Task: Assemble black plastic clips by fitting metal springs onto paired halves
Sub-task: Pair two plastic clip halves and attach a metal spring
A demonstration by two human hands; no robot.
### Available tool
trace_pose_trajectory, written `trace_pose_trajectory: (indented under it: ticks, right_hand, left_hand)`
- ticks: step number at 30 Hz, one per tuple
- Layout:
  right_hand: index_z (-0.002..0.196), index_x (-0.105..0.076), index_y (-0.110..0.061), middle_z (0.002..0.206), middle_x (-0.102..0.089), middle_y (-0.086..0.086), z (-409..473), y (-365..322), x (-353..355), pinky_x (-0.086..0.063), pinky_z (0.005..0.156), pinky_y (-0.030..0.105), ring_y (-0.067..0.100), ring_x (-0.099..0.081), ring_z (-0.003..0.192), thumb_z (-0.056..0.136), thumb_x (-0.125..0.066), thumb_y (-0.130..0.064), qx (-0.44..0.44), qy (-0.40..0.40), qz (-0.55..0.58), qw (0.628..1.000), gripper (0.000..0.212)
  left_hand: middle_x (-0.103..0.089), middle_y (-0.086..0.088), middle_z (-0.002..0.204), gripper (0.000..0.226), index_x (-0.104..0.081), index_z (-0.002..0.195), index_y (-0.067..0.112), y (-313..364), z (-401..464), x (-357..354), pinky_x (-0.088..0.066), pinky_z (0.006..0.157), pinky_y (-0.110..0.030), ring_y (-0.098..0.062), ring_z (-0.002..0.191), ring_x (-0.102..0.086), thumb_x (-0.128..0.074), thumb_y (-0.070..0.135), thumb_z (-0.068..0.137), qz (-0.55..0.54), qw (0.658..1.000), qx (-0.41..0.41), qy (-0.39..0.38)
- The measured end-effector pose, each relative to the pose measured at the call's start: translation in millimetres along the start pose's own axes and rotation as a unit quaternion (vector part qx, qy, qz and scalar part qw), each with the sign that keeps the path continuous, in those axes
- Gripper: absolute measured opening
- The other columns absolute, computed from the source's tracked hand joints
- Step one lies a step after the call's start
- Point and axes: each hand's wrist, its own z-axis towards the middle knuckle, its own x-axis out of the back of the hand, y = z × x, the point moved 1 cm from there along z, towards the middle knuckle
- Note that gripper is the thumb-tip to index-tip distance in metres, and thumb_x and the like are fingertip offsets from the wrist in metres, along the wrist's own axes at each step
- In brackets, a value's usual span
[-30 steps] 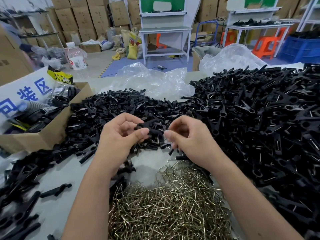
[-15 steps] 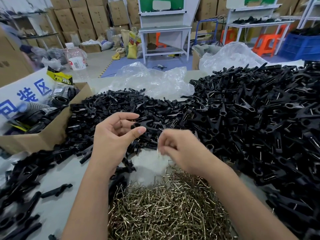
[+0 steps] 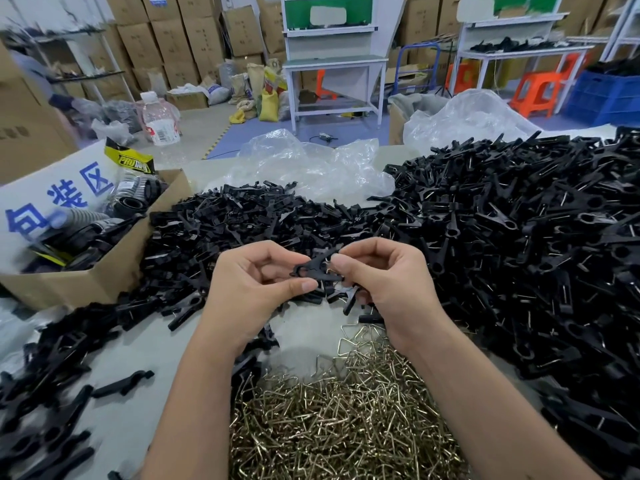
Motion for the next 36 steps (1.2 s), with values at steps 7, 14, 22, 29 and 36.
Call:
trace_pose_trajectory:
  ticks: [7, 14, 22, 29, 36]
  right_hand:
    - [0.076, -0.077, -0.013, 0.070, -0.074, 0.005, -2.0, 0.4, -4.5, -0.053, 0.058, 0.018, 0.010, -0.067, 0.061, 0.077, -0.089, -0.008, 0.008, 0.006, -0.016, 1.000, 0.013]
    - [0.076, -0.076, -0.013, 0.069, -0.075, 0.004, 1.7, 3.6, 1.0, -0.056, 0.060, 0.022, 0.011, -0.068, 0.062, 0.076, -0.092, -0.011, 0.045, 0.018, -0.095, 0.994, 0.015]
    - [0.089, -0.080, -0.007, 0.091, -0.079, 0.016, 1.3, 0.0, 3.6, -0.057, 0.065, 0.022, 0.015, -0.070, 0.073, 0.078, -0.082, -0.013, -0.073, -0.083, 0.051, 0.993, 0.013]
    - [0.101, -0.073, -0.011, 0.088, -0.071, 0.010, -3.2, 5.7, -1.6, -0.052, 0.047, 0.019, 0.016, -0.070, 0.069, 0.084, -0.080, -0.019, -0.176, -0.196, 0.212, 0.941, 0.021]
    - [0.129, -0.072, -0.017, 0.087, -0.073, 0.012, -3.9, 5.0, 8.3, -0.051, 0.046, 0.012, 0.009, -0.069, 0.062, 0.093, -0.073, -0.029, -0.166, -0.332, 0.236, 0.898, 0.038]
  left_hand:
    - [-0.078, -0.017, 0.081, 0.029, -0.079, 0.089, 0.014, 3.4, -0.8, 0.8, -0.055, 0.079, -0.070, -0.048, 0.080, -0.073, -0.090, 0.011, 0.063, 0.014, 1.000, 0.008, 0.009]
    - [-0.077, -0.018, 0.079, 0.028, -0.079, 0.089, 0.014, 2.3, 1.0, -4.1, -0.055, 0.078, -0.067, -0.051, 0.080, -0.071, -0.090, 0.011, 0.064, 0.023, 1.000, 0.018, 0.007]
    - [-0.078, -0.015, 0.079, 0.025, -0.080, 0.088, 0.015, -1.3, 1.0, 0.8, -0.059, 0.075, -0.055, -0.038, 0.074, -0.074, -0.090, 0.009, 0.066, 0.012, 1.000, 0.009, 0.019]
    - [-0.079, -0.018, 0.089, 0.028, -0.081, 0.091, 0.017, -0.3, 0.8, 1.9, -0.063, 0.078, -0.031, -0.027, 0.081, -0.076, -0.091, 0.009, 0.066, -0.054, 0.998, -0.024, -0.018]
    - [-0.078, -0.006, 0.084, 0.031, -0.081, 0.082, 0.019, 4.5, -0.4, -1.2, -0.060, 0.069, -0.026, -0.015, 0.076, -0.073, -0.094, 0.008, 0.056, -0.059, 0.995, -0.021, -0.073]
